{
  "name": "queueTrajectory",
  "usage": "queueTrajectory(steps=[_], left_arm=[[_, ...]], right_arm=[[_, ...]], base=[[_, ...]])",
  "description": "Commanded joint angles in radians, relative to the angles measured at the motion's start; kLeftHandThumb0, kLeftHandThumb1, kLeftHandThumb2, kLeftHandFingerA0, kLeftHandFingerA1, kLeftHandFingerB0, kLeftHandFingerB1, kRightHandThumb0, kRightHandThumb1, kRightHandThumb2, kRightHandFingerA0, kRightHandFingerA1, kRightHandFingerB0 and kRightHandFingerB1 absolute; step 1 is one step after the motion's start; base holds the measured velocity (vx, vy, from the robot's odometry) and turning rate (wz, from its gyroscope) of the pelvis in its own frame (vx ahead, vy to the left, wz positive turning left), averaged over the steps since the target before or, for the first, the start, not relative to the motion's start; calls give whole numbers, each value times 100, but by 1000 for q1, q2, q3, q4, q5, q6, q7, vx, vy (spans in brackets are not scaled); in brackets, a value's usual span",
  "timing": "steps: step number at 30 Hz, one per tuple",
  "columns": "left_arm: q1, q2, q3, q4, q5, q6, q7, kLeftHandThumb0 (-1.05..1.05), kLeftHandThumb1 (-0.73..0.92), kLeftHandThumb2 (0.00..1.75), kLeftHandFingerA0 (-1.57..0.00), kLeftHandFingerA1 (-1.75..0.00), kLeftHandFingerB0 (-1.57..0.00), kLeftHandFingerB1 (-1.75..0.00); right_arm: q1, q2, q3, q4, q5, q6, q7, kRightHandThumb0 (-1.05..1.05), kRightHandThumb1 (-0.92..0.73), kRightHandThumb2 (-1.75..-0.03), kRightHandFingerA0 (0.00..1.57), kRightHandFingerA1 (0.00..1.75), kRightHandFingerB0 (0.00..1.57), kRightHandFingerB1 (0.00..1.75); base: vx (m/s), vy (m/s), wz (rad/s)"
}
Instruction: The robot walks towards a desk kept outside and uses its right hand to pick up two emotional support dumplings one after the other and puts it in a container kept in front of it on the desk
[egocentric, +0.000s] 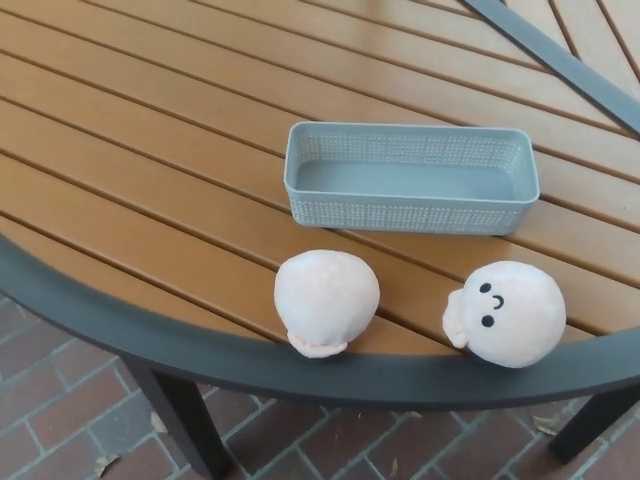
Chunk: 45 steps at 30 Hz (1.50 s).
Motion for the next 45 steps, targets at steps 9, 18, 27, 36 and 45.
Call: queueTrajectory(steps=[9, 18, 27, 36, 45], left_arm=[[-6, 20, -6, 5, -2, 1, 17, -97, -24, 155, -124, -143, -109, -126], [-4, 21, -3, 5, -5, -3, 12, -97, -23, 156, -131, -140, -113, -122], [-4, 26, -6, 7, -3, -30, -4, -18, -12, 86, -128, -120, -126, -117], [-26, 23, -7, -8, -5, -71, -45, -21, -14, 82, -131, -120, -133, -119], [-30, 22, 5, -9, -13, -51, -24, -18, -13, 84, -130, -120, -130, -118]], right_arm=[[35, -108, 56, -294, 14, -39, 237, -65, -41, -81, 1, 18, 1, 22], [-43, -323, 317, -564, -24, 69, 461, -89, -53, -88, 0, 0, 0, 4], [-200, -318, 596, -587, -112, 92, 493, -81, -50, -85, 0, 1, 0, 12], [-351, -308, 779, -528, -237, 119, 530, -82, -51, -89, 0, 8, 0, 15], [-467, -304, 865, -463, -333, 160, 566, -92, -56, -89, 0, 0, 0, 9]], base=[[0, 0, 0], [0, 0, 0], [0, 0, 0], [-25, -36, 1], [-33, -47, 1]])
